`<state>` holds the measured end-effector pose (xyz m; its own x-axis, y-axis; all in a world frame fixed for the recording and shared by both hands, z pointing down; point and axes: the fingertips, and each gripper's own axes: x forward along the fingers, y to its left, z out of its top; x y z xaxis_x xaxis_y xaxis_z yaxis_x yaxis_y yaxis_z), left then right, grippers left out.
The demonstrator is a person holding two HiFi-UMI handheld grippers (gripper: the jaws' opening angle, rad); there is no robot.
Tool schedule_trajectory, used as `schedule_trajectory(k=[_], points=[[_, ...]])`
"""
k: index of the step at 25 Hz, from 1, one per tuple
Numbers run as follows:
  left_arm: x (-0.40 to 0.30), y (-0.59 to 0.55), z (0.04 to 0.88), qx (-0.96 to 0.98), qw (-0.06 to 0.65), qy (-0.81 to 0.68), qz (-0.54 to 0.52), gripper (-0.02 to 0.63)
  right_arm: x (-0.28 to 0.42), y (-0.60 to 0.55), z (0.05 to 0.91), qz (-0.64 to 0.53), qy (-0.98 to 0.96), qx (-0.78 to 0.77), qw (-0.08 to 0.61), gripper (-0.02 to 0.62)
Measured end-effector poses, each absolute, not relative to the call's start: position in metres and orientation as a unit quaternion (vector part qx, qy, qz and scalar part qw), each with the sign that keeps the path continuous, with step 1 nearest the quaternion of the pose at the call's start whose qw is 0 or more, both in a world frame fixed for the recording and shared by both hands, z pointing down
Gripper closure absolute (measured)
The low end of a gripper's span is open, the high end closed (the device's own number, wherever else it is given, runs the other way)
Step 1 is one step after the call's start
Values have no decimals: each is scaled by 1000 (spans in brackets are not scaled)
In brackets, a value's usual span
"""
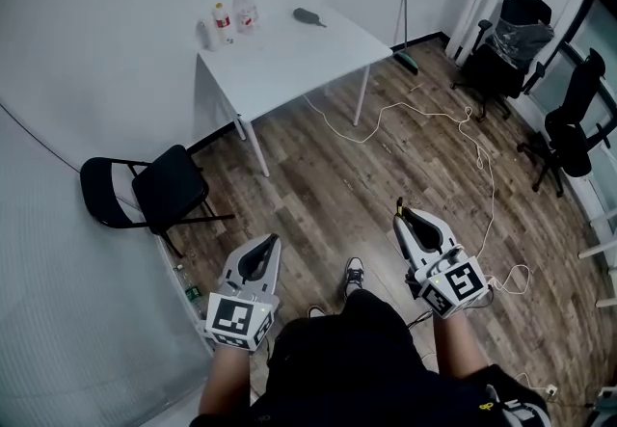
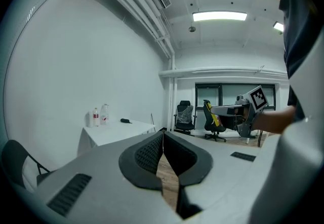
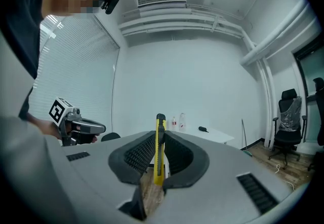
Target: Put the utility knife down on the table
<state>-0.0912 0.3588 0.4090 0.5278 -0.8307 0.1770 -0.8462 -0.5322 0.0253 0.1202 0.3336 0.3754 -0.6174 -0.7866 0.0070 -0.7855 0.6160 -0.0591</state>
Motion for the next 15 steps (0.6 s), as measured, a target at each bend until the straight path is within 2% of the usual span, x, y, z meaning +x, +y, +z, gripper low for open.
schedule_trajectory(k=[10, 15], points=[[-92, 289, 420, 877, 59, -469, 86, 583, 104, 250, 393, -44, 907, -419, -11, 531], [-72, 227, 417, 872, 53, -480, 85, 583, 128, 188, 397, -41, 908, -416, -5, 532]])
